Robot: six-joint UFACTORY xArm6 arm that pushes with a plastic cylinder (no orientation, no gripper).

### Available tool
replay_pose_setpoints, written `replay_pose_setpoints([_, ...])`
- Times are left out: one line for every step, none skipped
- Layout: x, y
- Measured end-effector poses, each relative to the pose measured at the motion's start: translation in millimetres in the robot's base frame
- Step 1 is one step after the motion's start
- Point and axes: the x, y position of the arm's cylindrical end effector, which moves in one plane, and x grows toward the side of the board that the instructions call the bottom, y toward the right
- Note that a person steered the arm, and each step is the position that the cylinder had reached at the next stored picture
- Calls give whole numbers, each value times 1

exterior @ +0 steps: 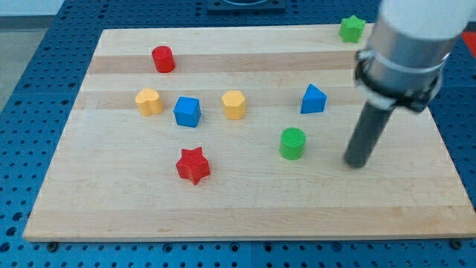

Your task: Place the green circle to the right center of the board

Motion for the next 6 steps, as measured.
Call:
replay_pose_setpoints([26,-78])
replay_pose_setpoints([-10,-105])
replay_pose_setpoints([-42,-78])
replay_pose_setpoints([-54,-30])
replay_pose_setpoints([-68,17])
replay_pose_setpoints([-86,40])
